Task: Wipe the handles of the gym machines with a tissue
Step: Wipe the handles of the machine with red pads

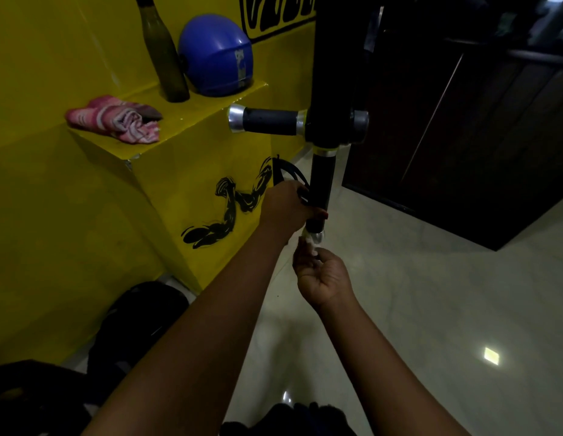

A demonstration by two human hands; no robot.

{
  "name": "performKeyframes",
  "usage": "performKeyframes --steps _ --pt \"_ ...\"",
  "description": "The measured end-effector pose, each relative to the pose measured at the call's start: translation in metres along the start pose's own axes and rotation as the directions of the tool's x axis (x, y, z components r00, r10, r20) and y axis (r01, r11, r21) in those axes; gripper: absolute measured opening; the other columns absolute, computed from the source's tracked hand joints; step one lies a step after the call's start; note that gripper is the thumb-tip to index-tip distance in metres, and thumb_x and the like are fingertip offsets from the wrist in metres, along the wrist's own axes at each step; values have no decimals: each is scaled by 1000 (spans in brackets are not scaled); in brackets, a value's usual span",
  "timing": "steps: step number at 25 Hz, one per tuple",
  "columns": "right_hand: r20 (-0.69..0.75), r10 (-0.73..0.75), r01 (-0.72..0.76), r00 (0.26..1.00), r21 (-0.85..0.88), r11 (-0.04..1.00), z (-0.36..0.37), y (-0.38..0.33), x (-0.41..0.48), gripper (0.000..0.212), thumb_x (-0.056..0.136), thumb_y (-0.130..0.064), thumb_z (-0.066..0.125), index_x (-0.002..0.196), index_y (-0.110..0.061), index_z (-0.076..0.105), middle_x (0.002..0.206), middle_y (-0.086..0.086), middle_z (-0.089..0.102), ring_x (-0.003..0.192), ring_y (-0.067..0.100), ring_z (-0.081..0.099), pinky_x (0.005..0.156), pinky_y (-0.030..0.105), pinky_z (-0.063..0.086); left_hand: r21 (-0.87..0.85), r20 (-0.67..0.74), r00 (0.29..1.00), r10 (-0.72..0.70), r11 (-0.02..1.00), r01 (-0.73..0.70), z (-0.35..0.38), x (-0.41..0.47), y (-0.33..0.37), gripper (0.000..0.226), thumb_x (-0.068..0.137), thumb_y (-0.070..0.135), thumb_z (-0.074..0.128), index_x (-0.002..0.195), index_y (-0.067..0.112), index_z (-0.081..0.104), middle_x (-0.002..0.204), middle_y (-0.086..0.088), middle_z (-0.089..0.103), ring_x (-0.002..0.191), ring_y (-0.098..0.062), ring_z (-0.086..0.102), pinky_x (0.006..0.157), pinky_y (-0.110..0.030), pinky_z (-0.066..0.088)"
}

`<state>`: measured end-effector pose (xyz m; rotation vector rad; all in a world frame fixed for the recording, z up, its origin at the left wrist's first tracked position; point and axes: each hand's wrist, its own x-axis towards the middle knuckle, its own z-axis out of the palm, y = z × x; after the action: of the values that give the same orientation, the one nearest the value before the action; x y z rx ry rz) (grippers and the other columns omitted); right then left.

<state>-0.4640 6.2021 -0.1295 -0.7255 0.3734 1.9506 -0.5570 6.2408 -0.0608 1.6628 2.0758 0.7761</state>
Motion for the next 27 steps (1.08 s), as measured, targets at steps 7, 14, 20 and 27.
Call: performKeyframes --steps 7,14,20,27 --pt "715 -686 665 136 -579 -472 -20 -2 24 8 93 -13 62 85 -15 60 83 -1 58 75 17 57 66 31 49 -22 3 1000 -10 1000 10 -3 1 -6 48 74 37 81 110 7 68 104 -11 71 97 -24 66 72 -25 43" --pt "990 -134 499 -39 -97 -861 -33 -28 50 13 88 -7 59 99 -10 53 85 17 60 78 30 54 64 31 43 -66 19 1000 -20 998 21 -3 0 -7 53 71 35 84 112 7 65 104 -11 72 94 -27 68 79 -32 50" --pt "846 -457 639 274 -515 -572 -36 -23 40 5 92 -12 56 90 -8 60 89 8 60 79 23 57 71 39 49 -45 23 1000 -4 999 5 -2 0 -9 49 74 34 82 112 7 65 105 -12 71 96 -27 67 82 -34 51" --pt "90 -289 302 953 -267 915 -20 3 36 30 91 13 49 118 1 55 110 18 62 87 23 65 74 28 59 -2 17 1000 4 1000 -4 -1 3 -10 54 74 36 81 118 9 64 114 -9 69 106 -23 63 79 -23 43"
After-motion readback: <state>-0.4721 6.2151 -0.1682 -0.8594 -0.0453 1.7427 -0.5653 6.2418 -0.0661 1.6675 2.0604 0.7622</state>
